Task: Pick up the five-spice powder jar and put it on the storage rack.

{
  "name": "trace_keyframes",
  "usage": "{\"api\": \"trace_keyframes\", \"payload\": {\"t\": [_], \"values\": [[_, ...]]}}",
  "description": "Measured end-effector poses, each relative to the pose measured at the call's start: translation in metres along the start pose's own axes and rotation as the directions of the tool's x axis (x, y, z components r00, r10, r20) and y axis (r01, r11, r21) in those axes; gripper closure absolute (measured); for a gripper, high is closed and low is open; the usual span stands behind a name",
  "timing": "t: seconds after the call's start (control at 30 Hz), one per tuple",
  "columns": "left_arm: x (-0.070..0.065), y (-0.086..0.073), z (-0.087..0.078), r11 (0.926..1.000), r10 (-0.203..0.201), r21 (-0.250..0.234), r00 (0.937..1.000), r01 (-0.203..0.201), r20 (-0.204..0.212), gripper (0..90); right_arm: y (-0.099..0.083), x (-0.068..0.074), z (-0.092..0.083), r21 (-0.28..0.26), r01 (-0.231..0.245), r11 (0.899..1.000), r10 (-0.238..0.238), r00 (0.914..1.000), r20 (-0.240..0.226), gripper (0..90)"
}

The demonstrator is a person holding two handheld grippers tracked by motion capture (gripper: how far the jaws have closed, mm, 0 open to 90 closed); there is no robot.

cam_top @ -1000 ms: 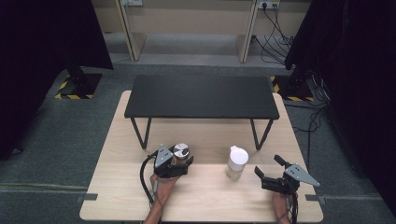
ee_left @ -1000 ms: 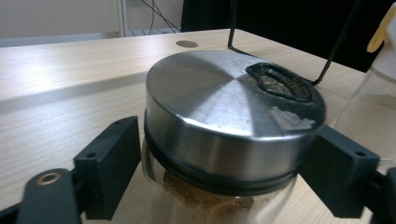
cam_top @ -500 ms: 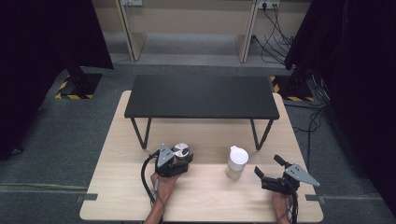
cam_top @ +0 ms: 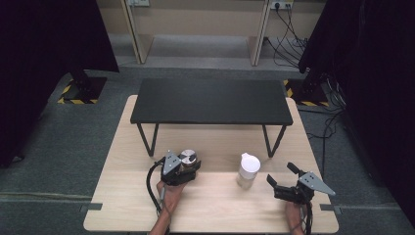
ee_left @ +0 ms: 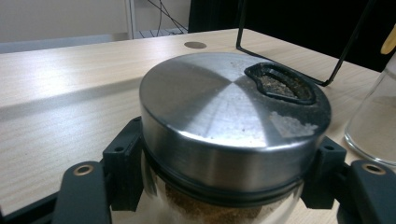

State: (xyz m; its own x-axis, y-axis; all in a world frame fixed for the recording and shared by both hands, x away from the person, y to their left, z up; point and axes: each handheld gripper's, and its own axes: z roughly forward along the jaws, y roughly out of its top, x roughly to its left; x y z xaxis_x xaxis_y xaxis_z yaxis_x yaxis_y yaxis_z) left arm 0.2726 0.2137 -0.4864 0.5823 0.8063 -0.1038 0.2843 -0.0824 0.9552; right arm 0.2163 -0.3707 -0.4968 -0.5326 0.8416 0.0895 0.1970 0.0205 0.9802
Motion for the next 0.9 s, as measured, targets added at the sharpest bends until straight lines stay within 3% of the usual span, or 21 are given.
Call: {"api": "trace_keyframes", "payload": {"t": [0.33, 0.67, 0.9], "values": [[0.006, 0.017, -0.012, 0.9998, 0.010, 0.016, 0.9996, -0.010, 0.026, 31.0, 0.000, 0.001, 0.000, 0.001, 0.001, 1.000, -0.001, 1.0000, 0.004, 0.7], [0.017, 0.041, -0.025, 0.9996, 0.007, 0.026, 0.9968, -0.009, 0.079, 31.1, 0.000, 0.001, 0.000, 0.001, -0.001, 1.000, 0.001, 1.0000, 0.005, 0.7], [0.026, 0.055, -0.037, 0.9997, -0.013, 0.022, 0.9941, 0.011, 0.108, 31.1, 0.000, 0.001, 0.000, 0.000, -0.002, 1.000, 0.002, 1.0000, 0.006, 0.7]]}}
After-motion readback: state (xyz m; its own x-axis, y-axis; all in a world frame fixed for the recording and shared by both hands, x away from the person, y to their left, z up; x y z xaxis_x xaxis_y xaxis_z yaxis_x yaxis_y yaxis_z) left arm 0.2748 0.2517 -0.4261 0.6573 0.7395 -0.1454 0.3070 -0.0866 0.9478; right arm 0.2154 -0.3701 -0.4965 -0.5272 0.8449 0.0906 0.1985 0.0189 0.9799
